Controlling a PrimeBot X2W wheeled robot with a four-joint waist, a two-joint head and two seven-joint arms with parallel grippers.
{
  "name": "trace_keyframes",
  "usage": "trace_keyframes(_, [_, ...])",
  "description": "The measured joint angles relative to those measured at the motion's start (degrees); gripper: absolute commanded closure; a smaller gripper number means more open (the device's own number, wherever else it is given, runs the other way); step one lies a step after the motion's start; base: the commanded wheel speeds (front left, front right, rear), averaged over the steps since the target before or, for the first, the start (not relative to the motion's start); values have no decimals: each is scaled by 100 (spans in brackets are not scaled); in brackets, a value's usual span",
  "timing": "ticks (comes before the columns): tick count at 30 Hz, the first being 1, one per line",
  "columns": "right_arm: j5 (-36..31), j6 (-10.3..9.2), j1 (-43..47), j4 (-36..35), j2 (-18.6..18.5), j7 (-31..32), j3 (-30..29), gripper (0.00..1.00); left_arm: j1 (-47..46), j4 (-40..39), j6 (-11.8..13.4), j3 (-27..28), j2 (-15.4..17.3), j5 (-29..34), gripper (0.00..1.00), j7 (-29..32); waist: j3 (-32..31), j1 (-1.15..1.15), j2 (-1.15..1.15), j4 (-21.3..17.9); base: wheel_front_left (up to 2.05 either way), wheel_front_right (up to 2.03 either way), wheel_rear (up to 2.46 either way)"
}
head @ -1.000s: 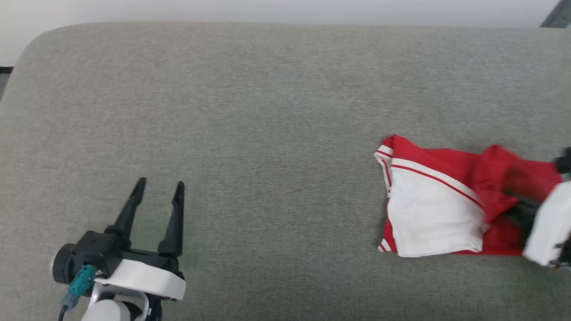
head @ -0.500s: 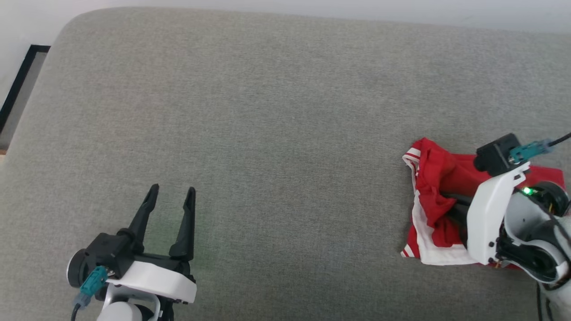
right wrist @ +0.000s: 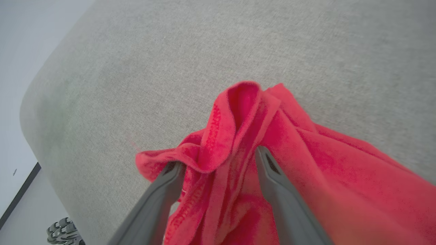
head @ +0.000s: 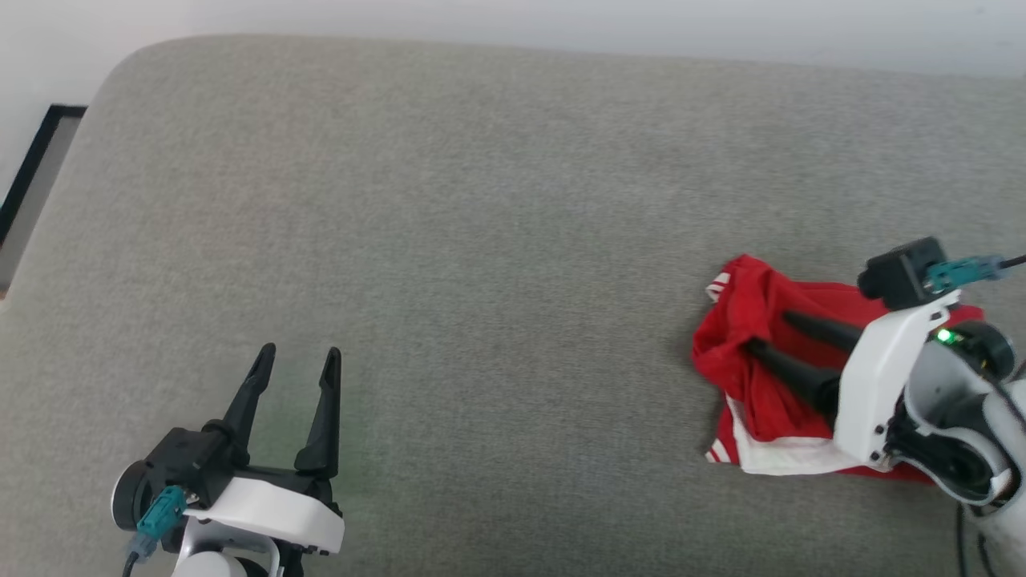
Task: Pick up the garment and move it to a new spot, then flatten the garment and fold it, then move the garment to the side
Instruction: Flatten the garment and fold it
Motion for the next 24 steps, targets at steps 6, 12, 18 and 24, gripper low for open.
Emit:
trace_keyframes(6, [175, 0, -56, -20, -348, -770, -20, 0, 16, 111, 0, -107, 60, -56, 0, 0, -149, 0, 0, -269, 0, 0, 0])
trace_keyframes(12, [181, 0, -29, 403, -470, -1935, 83, 0, 26, 274, 0, -237, 155, -253, 0, 0, -254, 0, 0, -478, 0, 0, 0])
trace_keyframes(18, [147, 0, 47, 1228, -412, -3184, 260, 0, 38, 437, 0, -253, 122, -312, 0, 0, -410, 0, 0, -628, 0, 0, 0])
trace_keyframes(24, [-204, 0, 107, 1979, -176, -4148, 171, 0, 152, 487, 0, -87, -22, -348, 0, 1, -585, 0, 0, -734, 0, 0, 0])
